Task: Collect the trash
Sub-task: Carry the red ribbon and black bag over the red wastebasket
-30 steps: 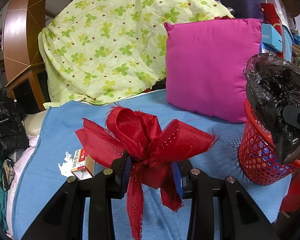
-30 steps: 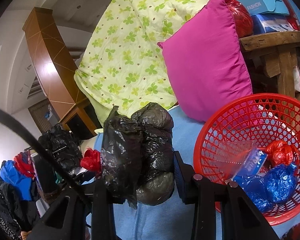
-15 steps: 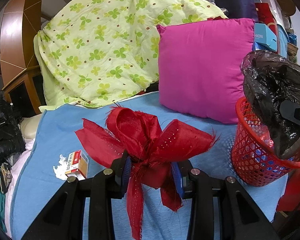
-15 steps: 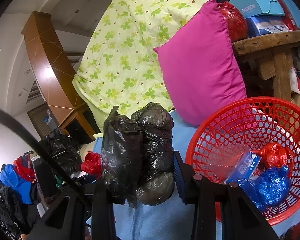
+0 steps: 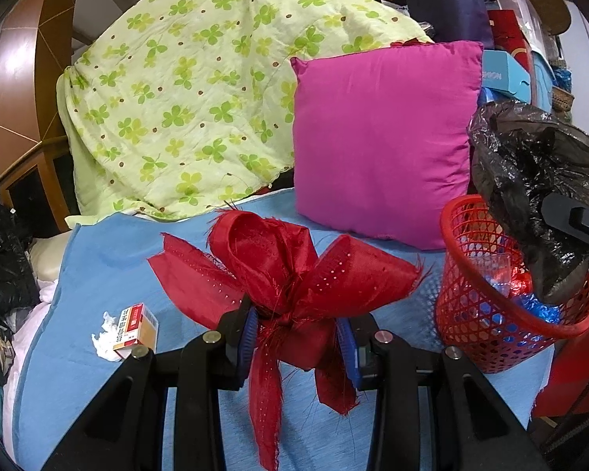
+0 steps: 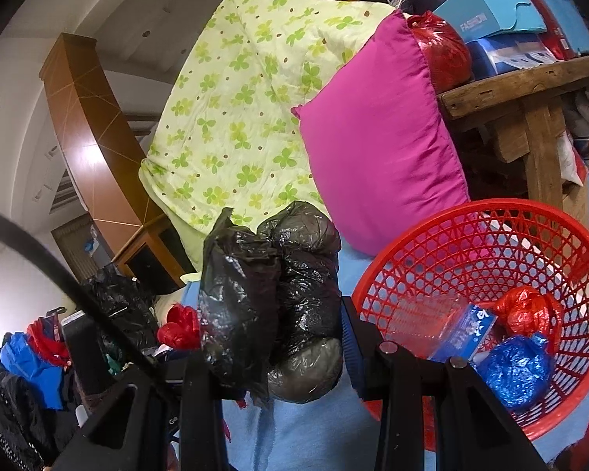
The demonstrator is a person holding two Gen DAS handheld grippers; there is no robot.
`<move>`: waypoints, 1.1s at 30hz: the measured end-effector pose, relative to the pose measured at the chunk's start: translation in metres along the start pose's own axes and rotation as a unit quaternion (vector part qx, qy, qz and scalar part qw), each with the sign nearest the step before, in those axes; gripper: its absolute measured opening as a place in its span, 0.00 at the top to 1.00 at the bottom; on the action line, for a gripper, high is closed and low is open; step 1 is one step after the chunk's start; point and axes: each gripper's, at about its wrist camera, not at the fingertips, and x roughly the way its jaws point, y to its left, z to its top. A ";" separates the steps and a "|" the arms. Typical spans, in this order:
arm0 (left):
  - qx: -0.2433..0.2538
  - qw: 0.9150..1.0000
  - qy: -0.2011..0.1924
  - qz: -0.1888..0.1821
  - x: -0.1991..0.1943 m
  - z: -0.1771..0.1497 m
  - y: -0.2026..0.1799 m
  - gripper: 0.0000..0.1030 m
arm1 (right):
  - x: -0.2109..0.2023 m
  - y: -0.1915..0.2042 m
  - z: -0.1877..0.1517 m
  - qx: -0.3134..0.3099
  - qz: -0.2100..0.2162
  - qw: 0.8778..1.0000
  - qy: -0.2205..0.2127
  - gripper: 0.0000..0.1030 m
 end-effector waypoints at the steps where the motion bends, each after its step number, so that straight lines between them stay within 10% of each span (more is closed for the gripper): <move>1: 0.000 1.000 -0.001 -0.001 0.000 0.000 -0.001 0.62 | -0.001 -0.001 0.001 0.001 -0.001 1.000 -0.001 0.61; 33: 0.009 0.999 0.001 -0.045 0.007 0.005 -0.026 0.62 | -0.037 -0.041 0.014 0.037 -0.030 0.998 -0.044 0.61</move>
